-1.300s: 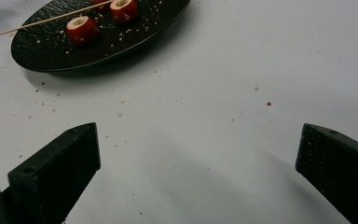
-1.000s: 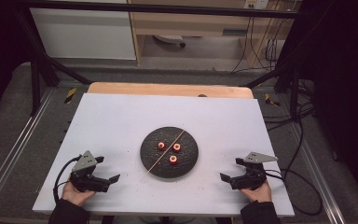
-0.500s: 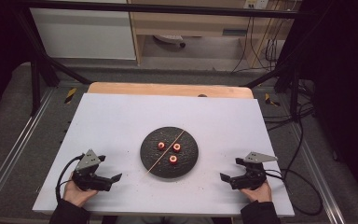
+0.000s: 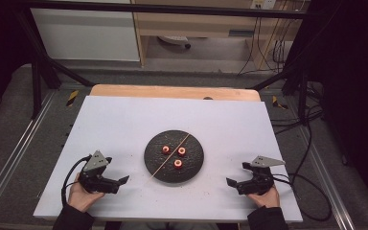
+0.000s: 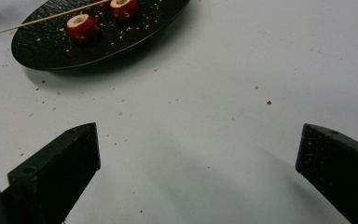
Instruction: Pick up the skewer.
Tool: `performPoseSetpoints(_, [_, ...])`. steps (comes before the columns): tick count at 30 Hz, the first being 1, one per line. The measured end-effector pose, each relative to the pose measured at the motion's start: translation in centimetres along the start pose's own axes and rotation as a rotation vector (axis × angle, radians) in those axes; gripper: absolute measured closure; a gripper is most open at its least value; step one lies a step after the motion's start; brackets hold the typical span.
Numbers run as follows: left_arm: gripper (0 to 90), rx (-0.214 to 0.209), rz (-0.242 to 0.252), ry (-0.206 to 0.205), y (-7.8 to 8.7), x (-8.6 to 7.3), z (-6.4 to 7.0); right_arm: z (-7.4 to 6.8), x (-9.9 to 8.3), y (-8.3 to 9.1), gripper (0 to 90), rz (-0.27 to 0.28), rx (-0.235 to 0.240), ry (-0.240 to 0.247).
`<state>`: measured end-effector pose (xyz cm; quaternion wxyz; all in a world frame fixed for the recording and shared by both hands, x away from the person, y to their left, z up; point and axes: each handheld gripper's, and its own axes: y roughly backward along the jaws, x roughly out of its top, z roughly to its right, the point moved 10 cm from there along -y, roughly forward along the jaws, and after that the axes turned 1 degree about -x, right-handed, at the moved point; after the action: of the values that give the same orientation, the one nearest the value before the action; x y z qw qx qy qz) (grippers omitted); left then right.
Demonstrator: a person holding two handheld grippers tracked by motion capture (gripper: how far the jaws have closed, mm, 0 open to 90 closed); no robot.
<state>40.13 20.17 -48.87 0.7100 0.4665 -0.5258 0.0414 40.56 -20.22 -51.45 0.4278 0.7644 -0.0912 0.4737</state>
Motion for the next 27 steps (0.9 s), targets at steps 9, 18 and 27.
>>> performPoseSetpoints(9, [4.3,0.006,-0.006,0.017,-0.4,1.3,0.1,0.0,0.0,-0.1,0.6,-0.001,0.000,-0.005])
performPoseSetpoints(18, [7.0,0.007,-0.018,-0.015,-1.5,3.1,1.3,0.0,0.0,0.0,0.6,-0.004,-0.005,0.001])
performPoseSetpoints(27, [10.4,0.007,-0.053,-0.058,-3.4,4.8,3.1,0.0,0.0,-0.1,0.6,-0.011,-0.004,-0.001])
